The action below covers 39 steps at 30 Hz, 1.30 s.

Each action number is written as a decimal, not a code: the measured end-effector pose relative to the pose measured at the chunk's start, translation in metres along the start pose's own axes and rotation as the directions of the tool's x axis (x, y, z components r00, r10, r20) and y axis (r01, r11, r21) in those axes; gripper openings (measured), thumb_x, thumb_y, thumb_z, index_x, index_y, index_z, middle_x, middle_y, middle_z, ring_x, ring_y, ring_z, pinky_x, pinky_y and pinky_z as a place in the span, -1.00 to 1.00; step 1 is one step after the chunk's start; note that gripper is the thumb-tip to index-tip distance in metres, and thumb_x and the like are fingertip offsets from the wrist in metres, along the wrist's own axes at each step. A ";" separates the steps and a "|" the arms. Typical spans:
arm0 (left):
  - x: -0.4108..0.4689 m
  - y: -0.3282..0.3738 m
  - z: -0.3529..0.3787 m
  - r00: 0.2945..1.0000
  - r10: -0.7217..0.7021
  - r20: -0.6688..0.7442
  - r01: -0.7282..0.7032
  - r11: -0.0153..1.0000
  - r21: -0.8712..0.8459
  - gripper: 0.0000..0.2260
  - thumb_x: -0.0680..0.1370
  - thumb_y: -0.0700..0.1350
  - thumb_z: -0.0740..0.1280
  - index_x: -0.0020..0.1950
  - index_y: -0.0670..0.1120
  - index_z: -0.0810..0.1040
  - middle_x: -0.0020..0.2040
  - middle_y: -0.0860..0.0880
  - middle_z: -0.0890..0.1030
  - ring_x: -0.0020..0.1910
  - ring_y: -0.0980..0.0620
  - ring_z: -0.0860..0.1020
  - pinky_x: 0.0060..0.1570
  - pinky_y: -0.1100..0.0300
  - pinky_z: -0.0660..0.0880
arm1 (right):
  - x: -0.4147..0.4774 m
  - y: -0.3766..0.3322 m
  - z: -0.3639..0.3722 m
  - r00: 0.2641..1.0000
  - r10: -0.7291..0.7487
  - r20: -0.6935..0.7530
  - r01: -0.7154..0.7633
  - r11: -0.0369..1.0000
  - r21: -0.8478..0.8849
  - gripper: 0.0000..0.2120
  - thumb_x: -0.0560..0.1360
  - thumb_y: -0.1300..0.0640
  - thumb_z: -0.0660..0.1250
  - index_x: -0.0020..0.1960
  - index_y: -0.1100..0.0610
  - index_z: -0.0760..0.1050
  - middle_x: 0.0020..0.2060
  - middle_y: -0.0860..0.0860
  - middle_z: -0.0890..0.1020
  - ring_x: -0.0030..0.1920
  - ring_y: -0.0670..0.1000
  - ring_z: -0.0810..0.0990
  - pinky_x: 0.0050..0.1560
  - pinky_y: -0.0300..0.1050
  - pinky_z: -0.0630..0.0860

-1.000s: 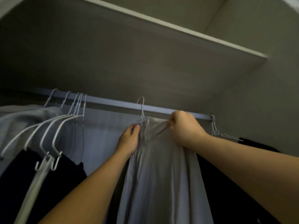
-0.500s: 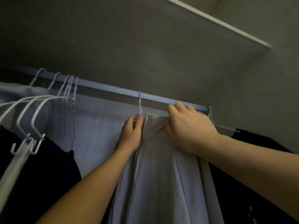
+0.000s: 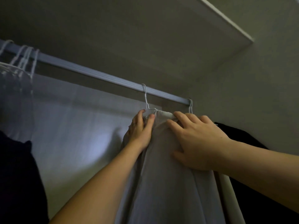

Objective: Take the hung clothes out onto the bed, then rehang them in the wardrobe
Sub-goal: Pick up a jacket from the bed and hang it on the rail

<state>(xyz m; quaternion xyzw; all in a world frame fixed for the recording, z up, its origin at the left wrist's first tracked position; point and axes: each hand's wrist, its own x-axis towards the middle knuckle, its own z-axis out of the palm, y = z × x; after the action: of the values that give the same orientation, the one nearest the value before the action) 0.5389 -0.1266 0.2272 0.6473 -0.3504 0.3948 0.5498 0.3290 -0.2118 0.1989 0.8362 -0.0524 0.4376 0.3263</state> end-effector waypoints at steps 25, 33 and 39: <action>0.014 0.029 0.179 0.976 -0.030 0.215 0.078 0.972 -0.222 -0.33 0.56 0.37 0.11 0.58 0.05 0.18 0.57 -0.09 0.23 0.54 -0.10 0.21 0.52 -0.09 0.12 | -0.029 0.107 0.055 0.962 0.146 0.229 -0.091 0.968 -0.235 -0.16 0.46 -0.33 0.19 0.58 -0.01 -0.05 0.59 0.01 -0.08 0.58 0.05 -0.15 0.48 0.32 -0.25; -0.004 0.035 0.160 0.965 -0.039 0.261 0.089 0.979 -0.182 -0.25 0.50 0.45 0.05 0.60 0.13 0.07 0.63 0.00 0.05 0.59 -0.07 0.07 0.54 -0.10 0.02 | -0.055 0.113 0.043 0.975 0.132 0.181 -0.091 0.971 -0.220 -0.25 0.54 -0.31 0.06 0.59 -0.03 -0.11 0.59 0.04 -0.14 0.58 0.07 -0.17 0.52 0.23 -0.23; -0.095 0.079 0.139 0.956 0.230 0.181 -0.198 0.964 -0.178 -0.23 0.44 0.43 -0.01 0.60 0.13 0.12 0.63 0.02 0.01 0.60 0.03 -0.02 0.55 -0.04 -0.04 | -0.128 0.122 0.023 0.980 0.160 0.122 -0.128 0.962 -0.240 -0.29 0.46 -0.30 -0.01 0.51 0.02 0.27 0.49 0.10 0.33 0.51 0.17 0.25 0.48 0.26 0.09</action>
<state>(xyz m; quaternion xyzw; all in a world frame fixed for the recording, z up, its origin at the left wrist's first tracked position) 0.4440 -0.2745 0.1653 0.5960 -0.5023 0.3562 0.5154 0.2209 -0.3462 0.1525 0.8152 -0.1864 0.3914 0.3841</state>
